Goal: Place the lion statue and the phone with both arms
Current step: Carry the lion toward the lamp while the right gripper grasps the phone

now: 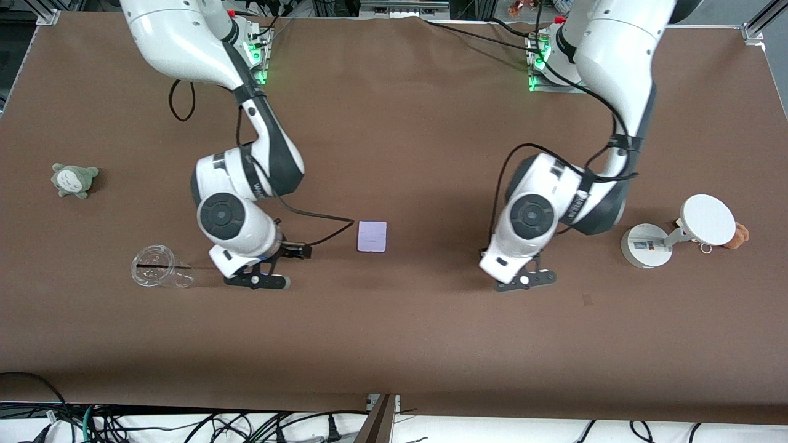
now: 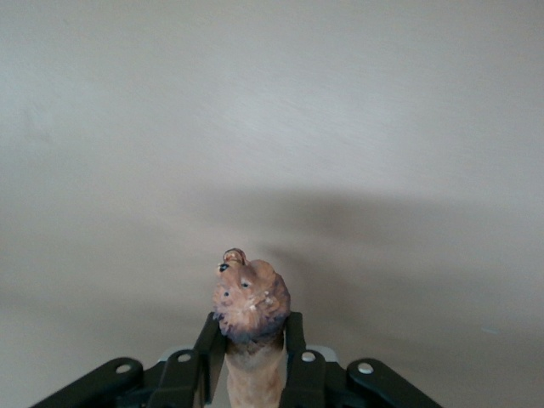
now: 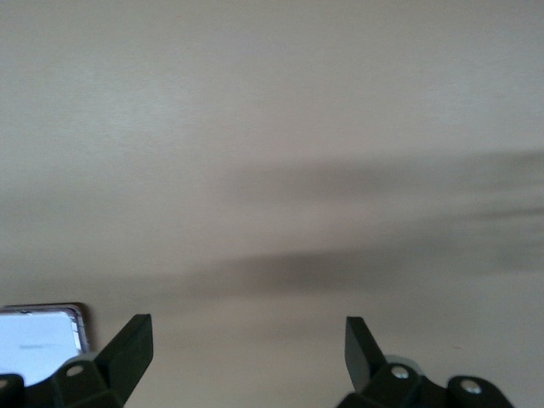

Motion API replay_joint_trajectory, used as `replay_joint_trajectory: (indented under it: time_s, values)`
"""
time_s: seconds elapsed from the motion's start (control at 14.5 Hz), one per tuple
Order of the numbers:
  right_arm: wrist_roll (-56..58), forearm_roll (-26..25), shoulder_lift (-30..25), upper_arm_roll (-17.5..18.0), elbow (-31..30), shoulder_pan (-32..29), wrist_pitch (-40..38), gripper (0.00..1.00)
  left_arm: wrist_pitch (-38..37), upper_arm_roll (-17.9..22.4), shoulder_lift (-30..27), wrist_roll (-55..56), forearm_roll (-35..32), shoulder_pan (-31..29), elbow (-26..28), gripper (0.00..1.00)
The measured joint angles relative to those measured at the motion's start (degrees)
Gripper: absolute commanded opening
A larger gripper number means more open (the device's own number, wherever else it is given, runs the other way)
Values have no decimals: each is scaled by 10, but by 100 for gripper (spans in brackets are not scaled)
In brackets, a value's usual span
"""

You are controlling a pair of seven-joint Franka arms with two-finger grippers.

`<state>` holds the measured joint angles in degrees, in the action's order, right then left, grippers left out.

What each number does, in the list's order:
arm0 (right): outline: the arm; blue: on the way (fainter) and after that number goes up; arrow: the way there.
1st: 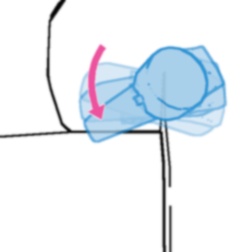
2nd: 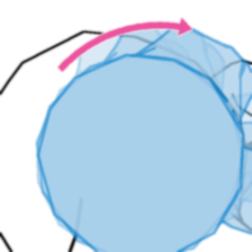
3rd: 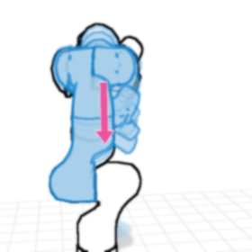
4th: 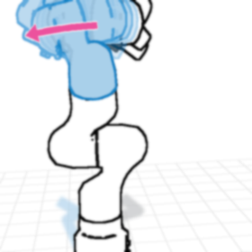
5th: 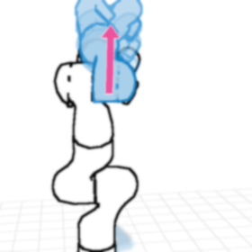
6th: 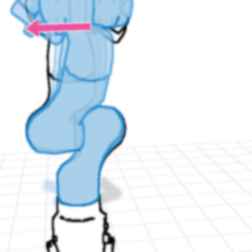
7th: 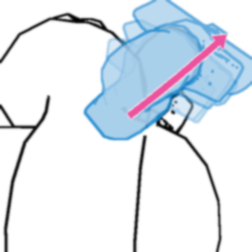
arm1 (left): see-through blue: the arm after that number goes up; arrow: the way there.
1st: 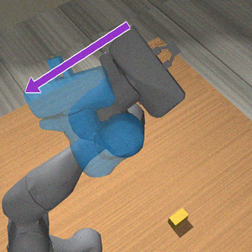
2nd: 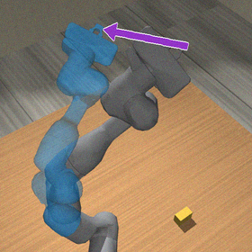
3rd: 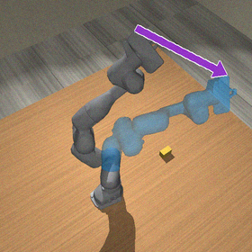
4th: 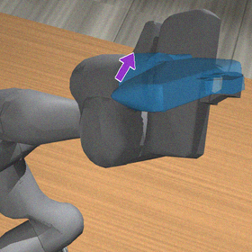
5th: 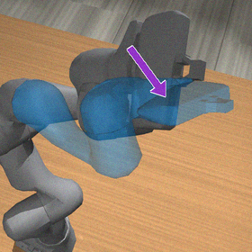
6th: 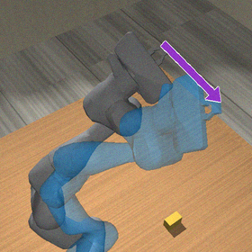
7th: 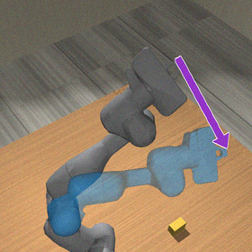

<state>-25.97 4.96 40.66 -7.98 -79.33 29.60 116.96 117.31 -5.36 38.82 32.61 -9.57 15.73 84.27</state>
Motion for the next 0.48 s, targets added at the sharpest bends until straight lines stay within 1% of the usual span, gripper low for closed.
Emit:
replay_joint_trajectory:
  time_s: [0.21,0.48]
  values:
    - [-33,0,19,0,0,19,35,100,54,-1,-15,-74,0,-55,53,0]
    - [-74,0,43,0,0,48,78,100,125,-1,-23,-145,0,-104,103,0]
